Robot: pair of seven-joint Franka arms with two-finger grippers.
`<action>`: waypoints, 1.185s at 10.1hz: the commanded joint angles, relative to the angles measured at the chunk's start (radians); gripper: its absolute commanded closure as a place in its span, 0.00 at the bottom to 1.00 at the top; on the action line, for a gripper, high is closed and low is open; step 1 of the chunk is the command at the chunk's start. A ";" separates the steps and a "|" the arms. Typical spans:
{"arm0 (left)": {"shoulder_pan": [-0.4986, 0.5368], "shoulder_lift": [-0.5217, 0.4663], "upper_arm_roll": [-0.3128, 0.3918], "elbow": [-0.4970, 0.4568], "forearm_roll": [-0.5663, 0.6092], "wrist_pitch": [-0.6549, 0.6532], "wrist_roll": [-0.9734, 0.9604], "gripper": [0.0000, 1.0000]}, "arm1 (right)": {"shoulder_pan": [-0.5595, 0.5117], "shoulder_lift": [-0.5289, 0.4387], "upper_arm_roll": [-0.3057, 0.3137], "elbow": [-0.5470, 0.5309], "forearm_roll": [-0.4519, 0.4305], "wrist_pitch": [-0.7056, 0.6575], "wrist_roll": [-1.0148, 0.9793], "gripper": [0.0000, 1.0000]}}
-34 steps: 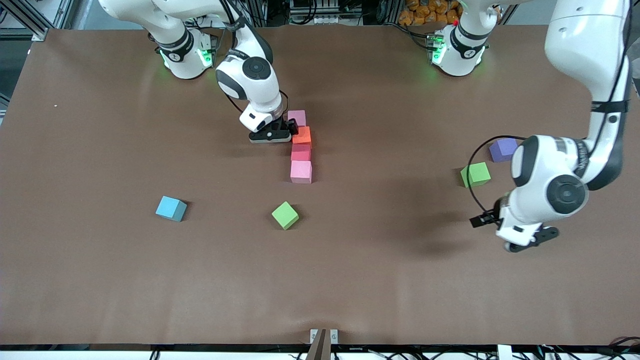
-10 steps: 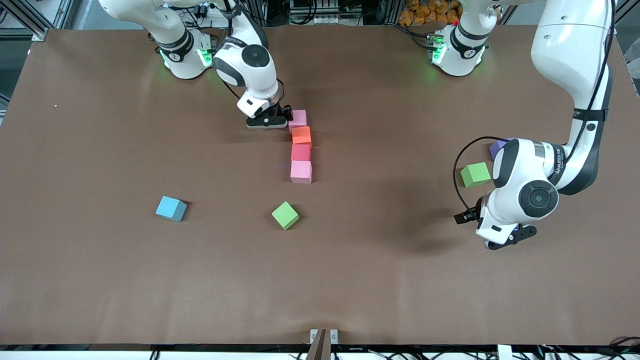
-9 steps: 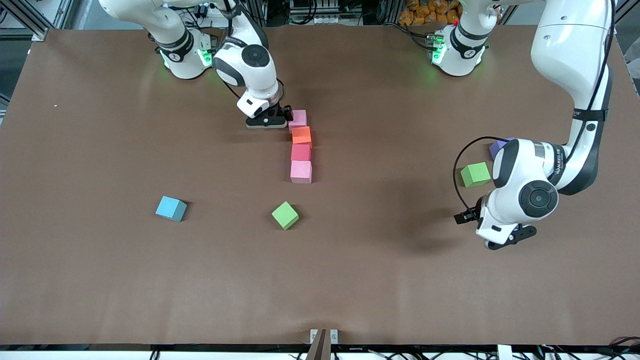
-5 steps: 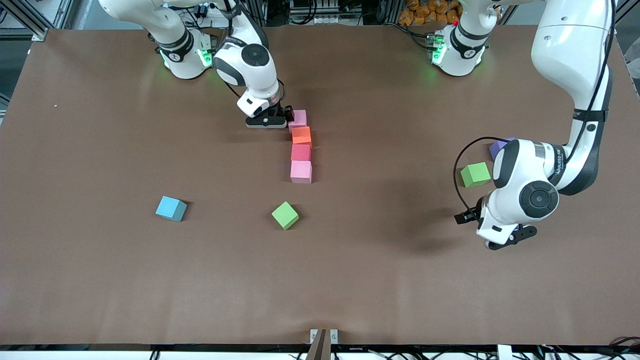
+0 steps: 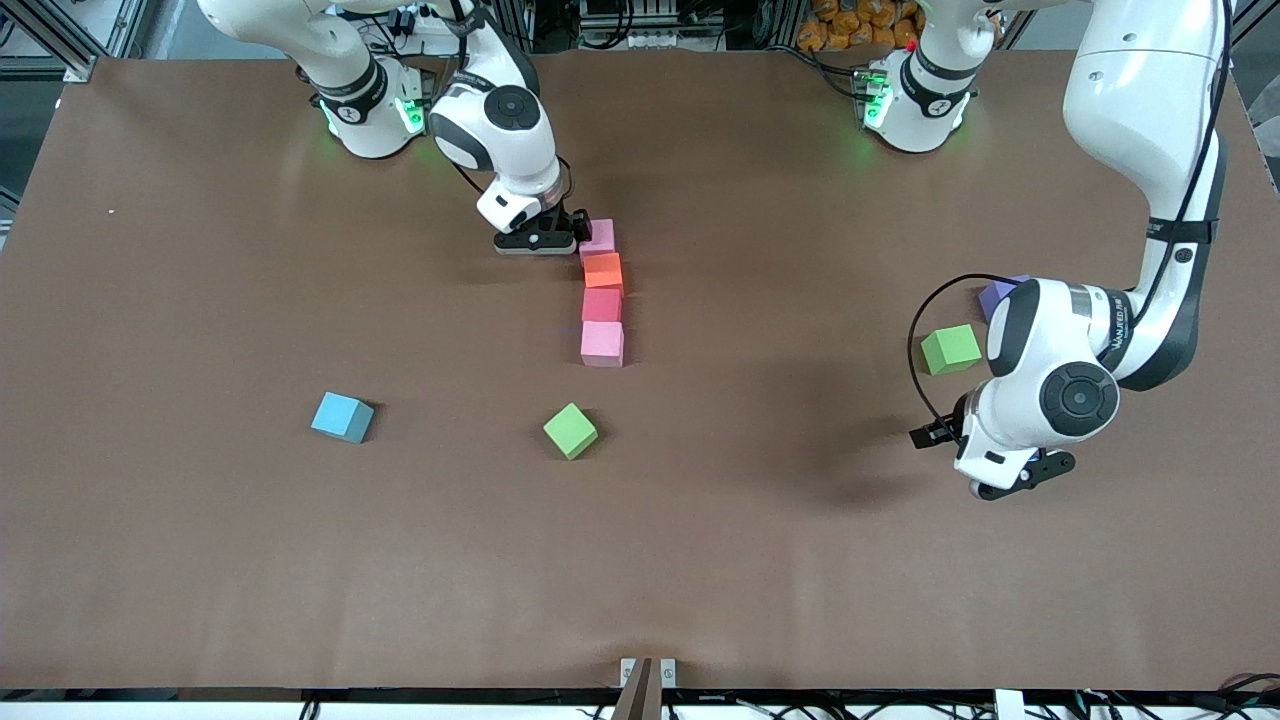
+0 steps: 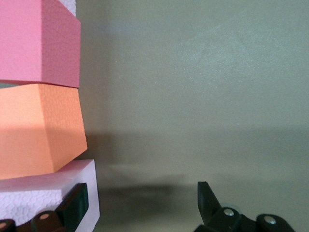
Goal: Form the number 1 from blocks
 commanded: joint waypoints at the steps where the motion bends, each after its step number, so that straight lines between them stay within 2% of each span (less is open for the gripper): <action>1: 0.002 0.004 -0.001 0.013 0.020 -0.015 -0.008 0.00 | 0.005 0.007 0.004 0.011 0.018 0.007 0.015 0.00; 4: 0.004 0.004 -0.001 0.013 0.020 -0.015 -0.008 0.00 | 0.005 0.012 0.004 0.014 0.018 0.009 0.015 0.00; 6: 0.004 0.004 -0.001 0.013 0.020 -0.015 -0.008 0.00 | -0.013 -0.023 0.004 0.010 0.015 -0.002 -0.014 0.00; 9: 0.002 0.003 -0.001 0.013 0.020 -0.015 -0.009 0.00 | -0.124 -0.114 0.003 0.005 0.015 -0.092 -0.147 0.00; 12: -0.005 0.001 0.001 0.019 0.020 -0.013 -0.012 0.00 | -0.257 -0.126 -0.003 0.017 0.018 -0.074 -0.163 0.00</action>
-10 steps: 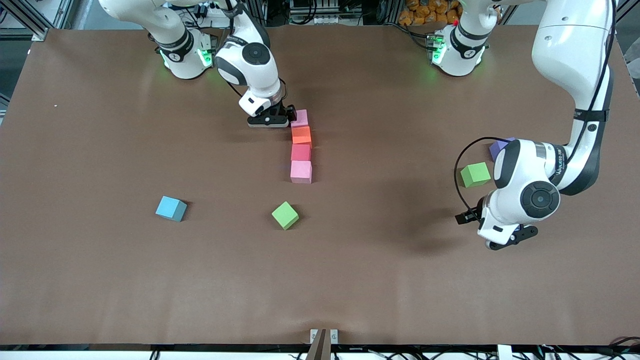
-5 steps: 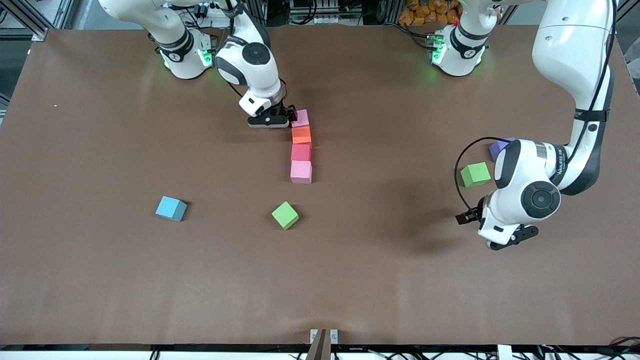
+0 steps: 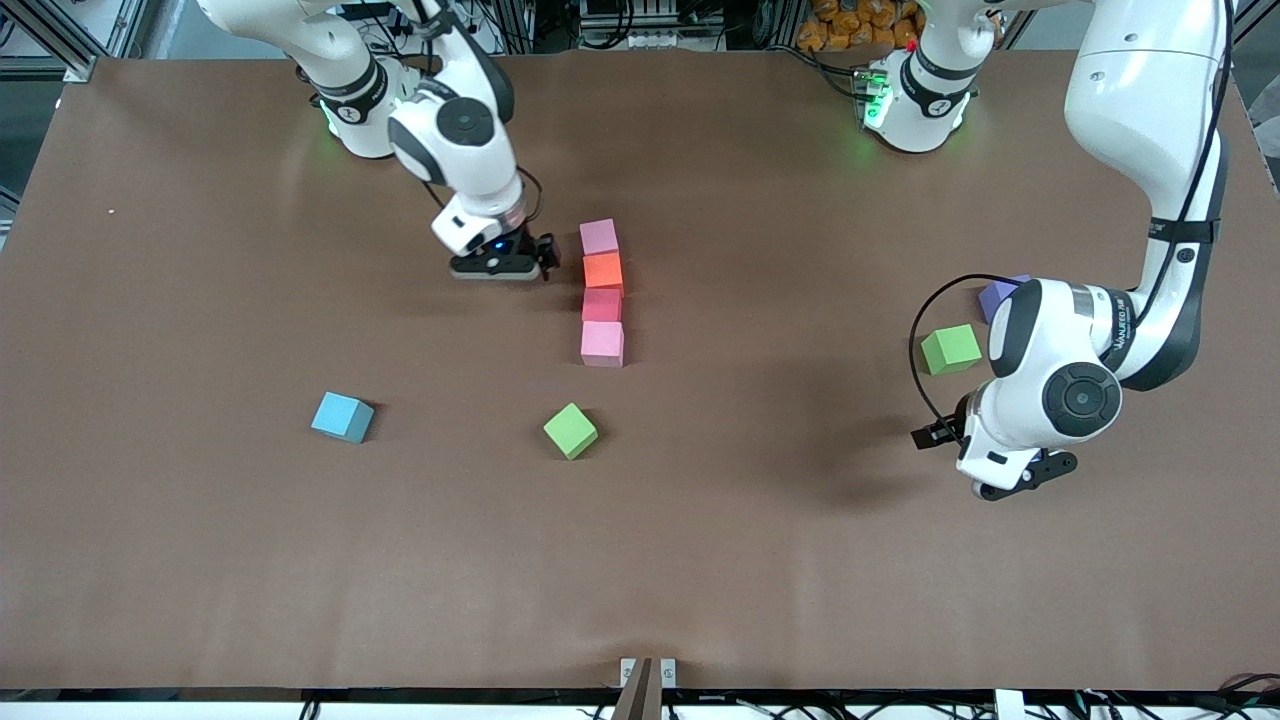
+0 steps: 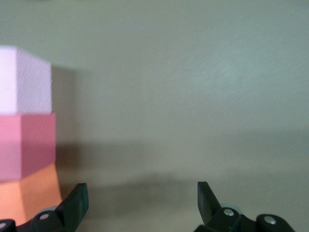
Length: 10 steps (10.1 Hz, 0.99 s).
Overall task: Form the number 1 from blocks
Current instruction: 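Move the right gripper to the green cube beside the line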
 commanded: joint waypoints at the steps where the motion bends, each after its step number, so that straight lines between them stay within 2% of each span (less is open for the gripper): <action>1: -0.008 0.001 0.000 0.018 0.020 -0.013 -0.016 0.00 | -0.112 -0.014 0.006 0.015 0.015 0.034 -0.012 0.00; 3: -0.010 -0.001 0.000 0.034 0.020 -0.013 -0.020 0.00 | -0.167 0.043 0.002 0.098 0.067 0.050 -0.009 0.00; 5: -0.010 -0.001 0.002 0.039 0.020 -0.012 -0.023 0.00 | -0.169 0.112 -0.023 0.214 0.099 0.045 0.011 0.00; 9: -0.010 -0.004 0.003 0.039 0.020 -0.005 -0.023 0.00 | -0.068 0.337 -0.197 0.581 0.089 0.038 -0.005 0.00; 10: -0.011 -0.004 0.003 0.039 0.018 -0.002 -0.023 0.00 | -0.031 0.399 -0.251 0.642 0.092 0.039 0.000 0.00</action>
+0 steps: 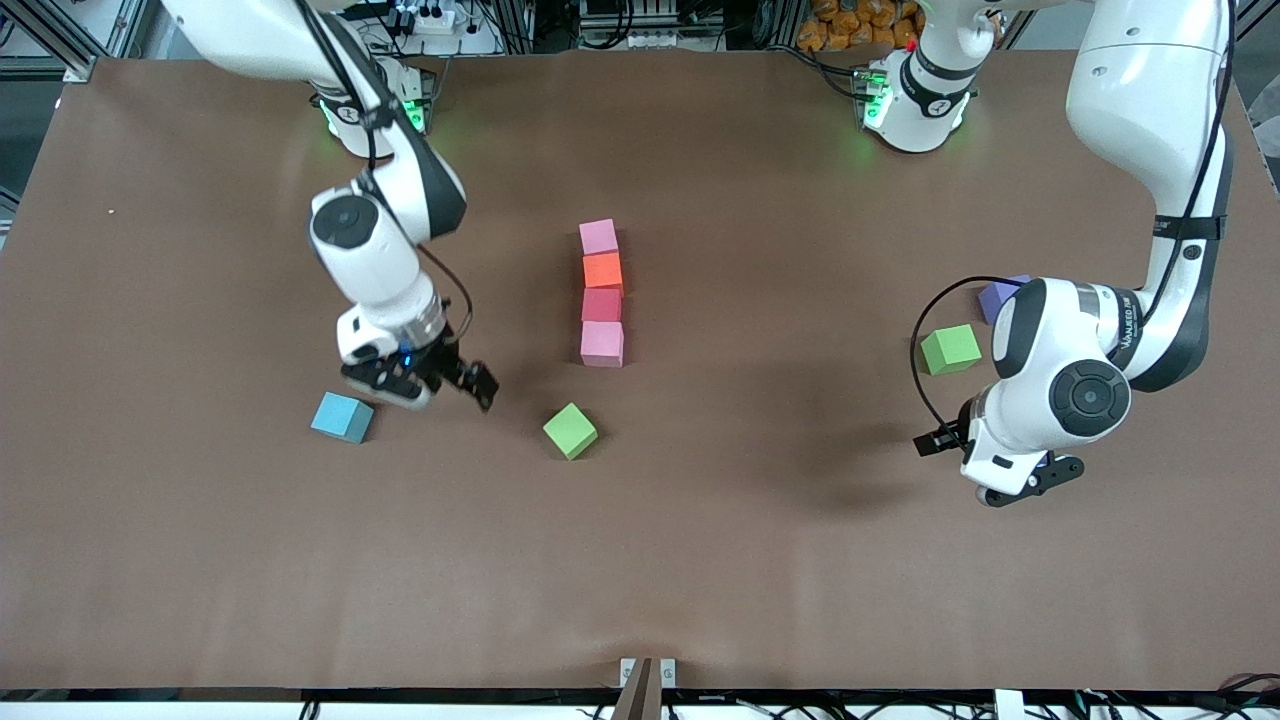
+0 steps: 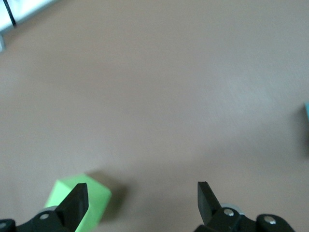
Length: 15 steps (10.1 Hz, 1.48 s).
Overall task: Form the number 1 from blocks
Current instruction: 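Move the right gripper to the green cube beside the line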
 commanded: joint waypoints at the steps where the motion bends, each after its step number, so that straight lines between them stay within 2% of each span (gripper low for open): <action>1: -0.007 -0.003 0.003 0.009 0.017 0.000 -0.022 0.00 | 0.096 0.175 -0.112 0.191 0.018 -0.011 0.003 0.00; 4: -0.005 0.018 -0.002 0.041 0.013 0.042 -0.025 0.00 | 0.115 0.249 -0.122 0.236 0.021 -0.012 0.003 0.00; 7: -0.002 0.030 0.000 0.041 0.015 0.070 -0.025 0.00 | 0.143 0.272 -0.124 0.305 0.021 -0.110 0.003 0.00; 13: 0.007 0.044 0.004 0.040 0.015 0.093 -0.026 0.00 | 0.181 0.330 -0.125 0.355 0.018 -0.118 0.002 0.00; 15: 0.007 0.044 0.004 0.041 0.015 0.093 -0.028 0.00 | 0.201 0.352 -0.137 0.377 0.020 -0.118 0.000 0.05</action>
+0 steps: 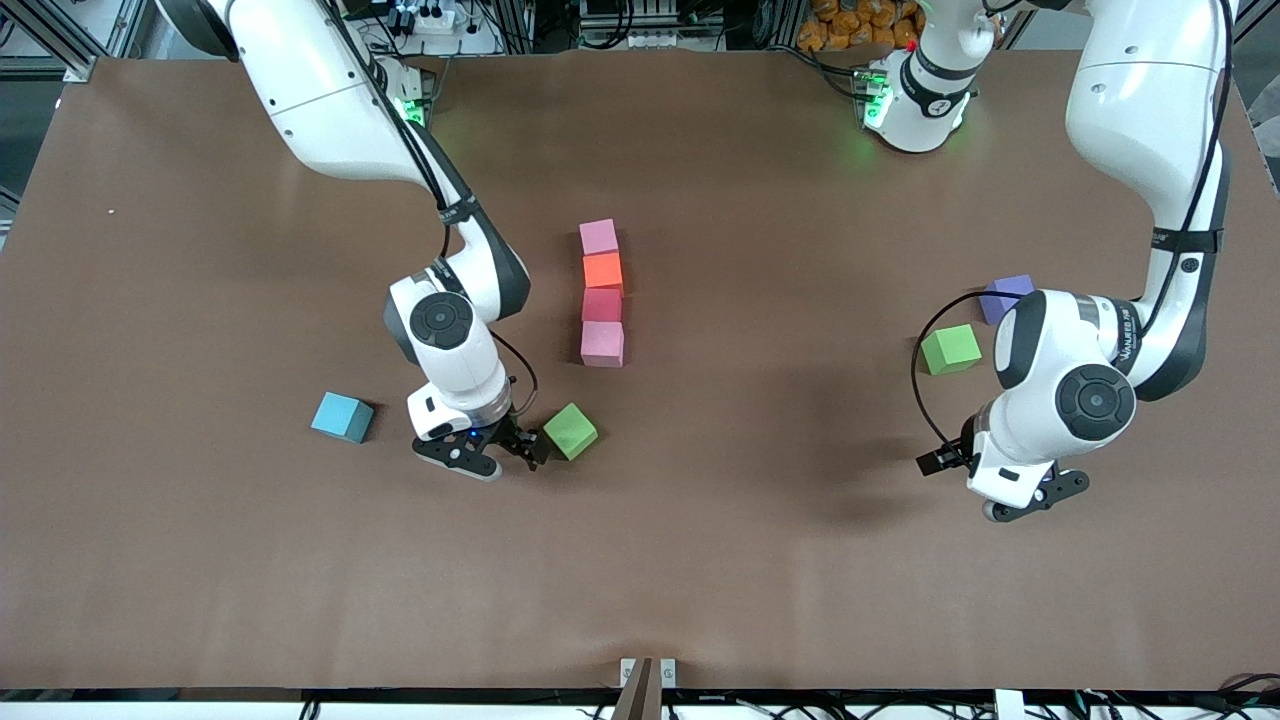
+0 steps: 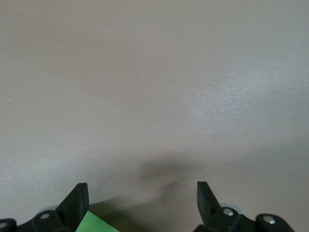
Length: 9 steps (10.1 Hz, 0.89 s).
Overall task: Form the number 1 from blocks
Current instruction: 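Lower the right gripper and grasp the green cube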
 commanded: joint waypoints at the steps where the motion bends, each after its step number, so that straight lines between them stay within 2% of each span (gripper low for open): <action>1: -0.001 0.008 -0.001 0.019 0.017 0.000 -0.024 0.00 | 0.028 0.045 -0.026 0.055 0.017 -0.014 0.000 0.10; 4: -0.001 0.008 -0.001 0.019 0.017 0.000 -0.024 0.00 | 0.045 0.068 -0.026 0.107 0.019 -0.085 0.001 0.12; 9: -0.001 0.006 -0.001 0.019 0.017 0.000 -0.024 0.00 | 0.077 0.085 -0.025 0.108 0.020 -0.073 0.026 0.10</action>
